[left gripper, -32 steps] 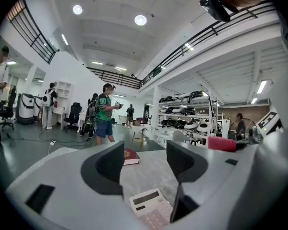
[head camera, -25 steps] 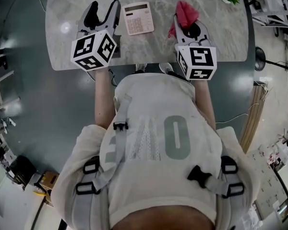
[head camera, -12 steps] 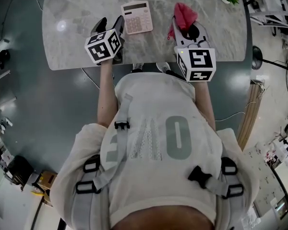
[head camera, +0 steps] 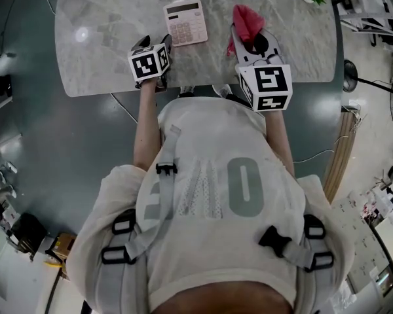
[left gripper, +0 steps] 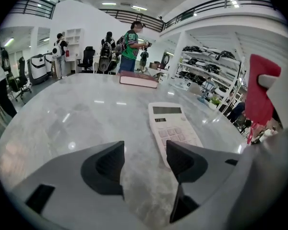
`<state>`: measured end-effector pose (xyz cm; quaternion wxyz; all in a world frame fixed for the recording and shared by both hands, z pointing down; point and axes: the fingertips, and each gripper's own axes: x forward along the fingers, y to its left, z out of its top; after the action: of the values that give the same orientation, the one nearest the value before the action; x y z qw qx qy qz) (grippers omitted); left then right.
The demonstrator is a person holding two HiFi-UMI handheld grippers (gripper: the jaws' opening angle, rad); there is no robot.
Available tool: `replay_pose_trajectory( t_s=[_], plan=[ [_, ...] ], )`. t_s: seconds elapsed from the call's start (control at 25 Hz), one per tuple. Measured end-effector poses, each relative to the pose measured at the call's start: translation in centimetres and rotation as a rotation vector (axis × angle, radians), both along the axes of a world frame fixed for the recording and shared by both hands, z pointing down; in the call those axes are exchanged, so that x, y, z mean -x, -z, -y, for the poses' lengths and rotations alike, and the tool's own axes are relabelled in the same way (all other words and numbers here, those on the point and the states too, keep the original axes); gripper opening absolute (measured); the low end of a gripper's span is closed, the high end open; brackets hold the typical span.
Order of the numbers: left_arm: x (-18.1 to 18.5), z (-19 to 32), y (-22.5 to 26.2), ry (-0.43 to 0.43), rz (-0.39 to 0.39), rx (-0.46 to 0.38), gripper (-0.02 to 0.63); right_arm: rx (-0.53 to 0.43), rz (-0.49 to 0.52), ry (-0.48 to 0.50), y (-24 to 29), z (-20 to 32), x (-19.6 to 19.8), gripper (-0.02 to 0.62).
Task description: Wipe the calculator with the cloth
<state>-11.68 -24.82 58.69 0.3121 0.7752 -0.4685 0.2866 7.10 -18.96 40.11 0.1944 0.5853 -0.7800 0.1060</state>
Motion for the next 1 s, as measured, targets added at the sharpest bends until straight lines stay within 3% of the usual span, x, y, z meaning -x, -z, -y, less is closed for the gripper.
replay_pose_trajectory(
  t_s=[0.16, 0.4, 0.72, 0.88, 1.0],
  plan=[
    [-0.2, -0.3, -1.1, -0.033, 0.045, 0.033, 0.261, -0.006, 0.003, 0.005, 0.4, 0.4, 0.2, 0.057],
    [0.0, -0.3, -1.9, -0.017, -0.014, 0.104, 0.261, 0.011, -0.001, 0.001, -0.3, 0.6, 0.0, 0.058],
    [-0.2, -0.2, -2.1, -0.031, 0.003, 0.141, 0.261, 0.005, -0.016, 0.028, -0.5, 1.7, 0.2, 0.057],
    [-0.1, -0.3, -2.1, -0.034, 0.009, 0.151, 0.261, 0.005, -0.130, 0.084, -0.4, 4.2, 0.5, 0.057],
    [-0.2, -0.2, -2.2, -0.033, 0.008, 0.152, 0.261, 0.056, -0.339, 0.193, -1.7, 7.5, 1.1, 0.057]
  ],
)
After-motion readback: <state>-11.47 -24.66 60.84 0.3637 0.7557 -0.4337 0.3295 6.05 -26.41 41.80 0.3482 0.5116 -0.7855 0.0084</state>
